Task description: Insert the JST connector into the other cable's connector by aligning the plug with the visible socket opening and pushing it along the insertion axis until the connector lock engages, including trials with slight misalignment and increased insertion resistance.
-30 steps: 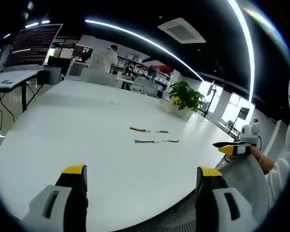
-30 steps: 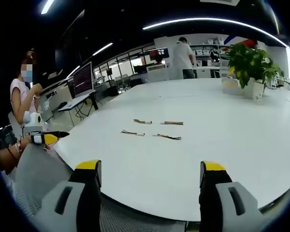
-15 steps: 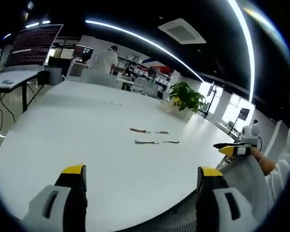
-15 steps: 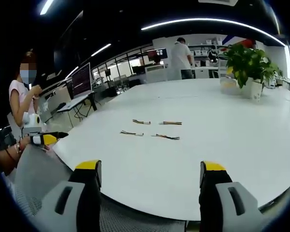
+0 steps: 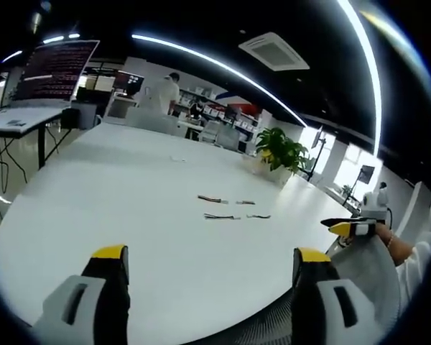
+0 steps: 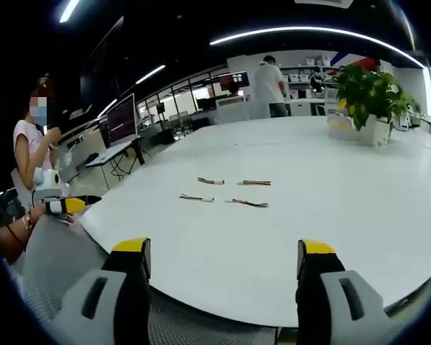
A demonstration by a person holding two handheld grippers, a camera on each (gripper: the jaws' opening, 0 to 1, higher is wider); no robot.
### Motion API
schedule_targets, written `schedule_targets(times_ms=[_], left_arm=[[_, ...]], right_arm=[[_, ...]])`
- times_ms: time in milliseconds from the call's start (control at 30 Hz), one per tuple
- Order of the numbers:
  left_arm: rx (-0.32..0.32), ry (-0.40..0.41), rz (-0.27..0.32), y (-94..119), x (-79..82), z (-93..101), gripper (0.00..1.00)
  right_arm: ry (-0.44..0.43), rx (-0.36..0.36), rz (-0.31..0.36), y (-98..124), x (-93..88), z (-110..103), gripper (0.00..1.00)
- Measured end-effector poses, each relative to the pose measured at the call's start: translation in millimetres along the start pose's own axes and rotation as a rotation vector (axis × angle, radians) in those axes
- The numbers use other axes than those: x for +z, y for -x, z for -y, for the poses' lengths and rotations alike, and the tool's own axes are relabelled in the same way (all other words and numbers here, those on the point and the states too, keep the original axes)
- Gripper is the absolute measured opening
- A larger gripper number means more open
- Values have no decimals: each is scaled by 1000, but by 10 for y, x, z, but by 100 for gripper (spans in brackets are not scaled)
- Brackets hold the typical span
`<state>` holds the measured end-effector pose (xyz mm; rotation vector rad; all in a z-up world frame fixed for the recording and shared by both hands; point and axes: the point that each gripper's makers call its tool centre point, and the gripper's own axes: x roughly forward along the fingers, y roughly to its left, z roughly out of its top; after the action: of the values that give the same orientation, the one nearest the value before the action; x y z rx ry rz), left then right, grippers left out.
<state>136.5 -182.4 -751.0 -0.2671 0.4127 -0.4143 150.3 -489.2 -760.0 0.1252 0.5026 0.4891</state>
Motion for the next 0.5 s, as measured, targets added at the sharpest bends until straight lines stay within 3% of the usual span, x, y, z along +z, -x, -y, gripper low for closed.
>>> schedule_targets(times_ms=[500], left_arm=[[30, -13, -8, 1, -12, -71, 92]], right_arm=[[-12, 3, -3, -3, -4, 3, 81]])
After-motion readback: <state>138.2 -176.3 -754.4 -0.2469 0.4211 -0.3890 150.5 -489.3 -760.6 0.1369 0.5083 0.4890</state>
